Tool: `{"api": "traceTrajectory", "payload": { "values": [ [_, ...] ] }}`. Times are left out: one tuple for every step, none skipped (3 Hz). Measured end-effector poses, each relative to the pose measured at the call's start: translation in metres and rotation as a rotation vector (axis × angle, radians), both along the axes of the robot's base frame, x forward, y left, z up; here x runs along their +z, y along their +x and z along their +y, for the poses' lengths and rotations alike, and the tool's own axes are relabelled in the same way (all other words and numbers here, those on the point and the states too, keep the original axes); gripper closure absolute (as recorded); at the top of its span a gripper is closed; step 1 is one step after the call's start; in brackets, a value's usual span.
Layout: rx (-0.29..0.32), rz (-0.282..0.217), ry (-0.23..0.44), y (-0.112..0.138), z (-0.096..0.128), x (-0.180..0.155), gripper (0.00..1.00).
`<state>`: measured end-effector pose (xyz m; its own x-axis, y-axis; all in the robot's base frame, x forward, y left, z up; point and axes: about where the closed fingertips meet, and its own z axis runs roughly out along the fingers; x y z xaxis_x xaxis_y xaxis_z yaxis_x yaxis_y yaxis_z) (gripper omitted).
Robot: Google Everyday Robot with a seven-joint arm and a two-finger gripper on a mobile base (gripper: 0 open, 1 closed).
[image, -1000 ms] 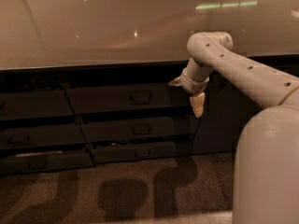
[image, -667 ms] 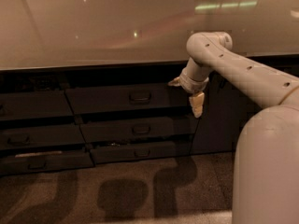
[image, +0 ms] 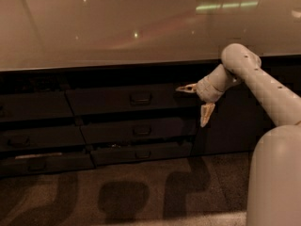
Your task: Open top drawer
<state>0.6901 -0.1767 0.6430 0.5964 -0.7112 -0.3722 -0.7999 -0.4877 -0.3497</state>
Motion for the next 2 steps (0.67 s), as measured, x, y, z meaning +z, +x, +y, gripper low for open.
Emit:
{"api": "traceTrajectory", "payload": {
  "values": [
    [0.053,0.01,0.213,0.0,0.001,0.008,0.0],
    [0.046,-0.009,0.238,0.007,0.001,0.019,0.0]
  ]
}}
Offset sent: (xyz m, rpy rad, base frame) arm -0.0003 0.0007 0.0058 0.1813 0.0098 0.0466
